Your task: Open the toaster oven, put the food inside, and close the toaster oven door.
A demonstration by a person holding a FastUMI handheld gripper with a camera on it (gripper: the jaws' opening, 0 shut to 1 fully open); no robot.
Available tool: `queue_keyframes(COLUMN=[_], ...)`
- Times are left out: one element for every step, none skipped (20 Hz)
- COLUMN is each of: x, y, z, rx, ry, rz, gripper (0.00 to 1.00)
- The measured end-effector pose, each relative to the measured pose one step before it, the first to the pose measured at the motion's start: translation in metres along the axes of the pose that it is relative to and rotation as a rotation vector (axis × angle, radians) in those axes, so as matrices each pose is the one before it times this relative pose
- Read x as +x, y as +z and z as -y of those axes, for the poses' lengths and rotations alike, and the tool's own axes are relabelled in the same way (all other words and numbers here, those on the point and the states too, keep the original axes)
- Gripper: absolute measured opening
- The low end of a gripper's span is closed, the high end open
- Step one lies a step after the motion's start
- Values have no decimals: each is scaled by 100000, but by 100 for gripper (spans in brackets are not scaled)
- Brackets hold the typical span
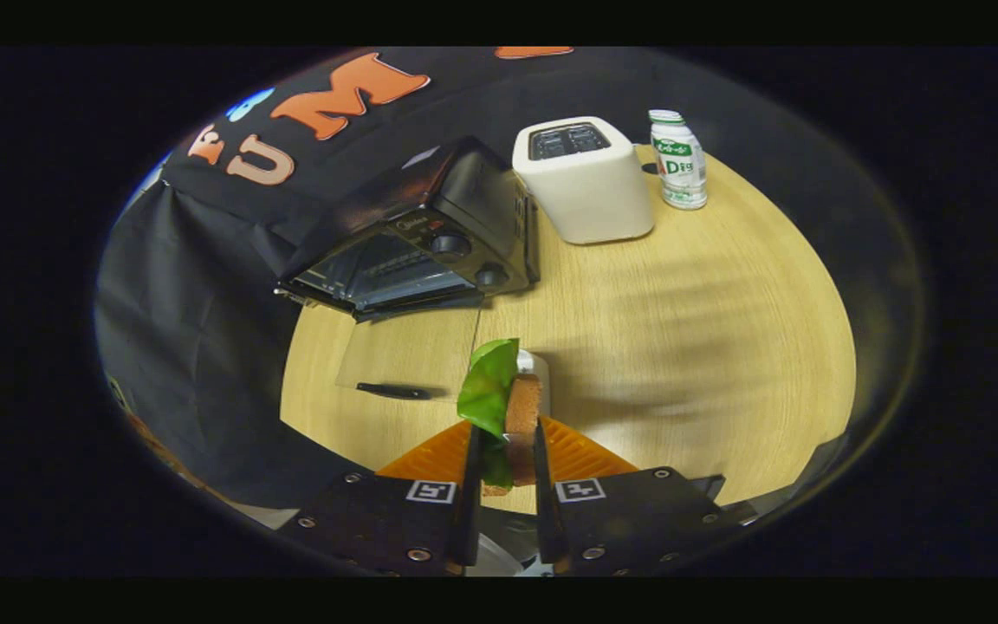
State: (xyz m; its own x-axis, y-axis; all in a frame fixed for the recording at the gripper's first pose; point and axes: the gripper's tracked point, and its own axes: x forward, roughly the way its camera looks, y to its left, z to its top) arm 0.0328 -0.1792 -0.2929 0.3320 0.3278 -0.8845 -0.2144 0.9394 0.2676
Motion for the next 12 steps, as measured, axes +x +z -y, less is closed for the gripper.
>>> queue_keyframes(x=[-308,-299,-204,-172,-191,-167,-141,-130,-23,70,249,531], y=[224,281,230,48,158,143,159,107,124,131,57,-57], z=[-194,-279,-428,-471,-536,-600,-792,-915,-957,-943,-920,-790], rx=[352,551,498,1405,1596,2006,2470,2482,2823,3127,2842,2554], ry=[-683,-751,-331,-410,-444,-315,171,498,762,1026,1016,480], rz=[1352,1705,1603,1745,1981,2290,2727,2816,3153,3241,3548,3600], gripper=[27,27,27,27,27,27,27,27,27,27,27,27])
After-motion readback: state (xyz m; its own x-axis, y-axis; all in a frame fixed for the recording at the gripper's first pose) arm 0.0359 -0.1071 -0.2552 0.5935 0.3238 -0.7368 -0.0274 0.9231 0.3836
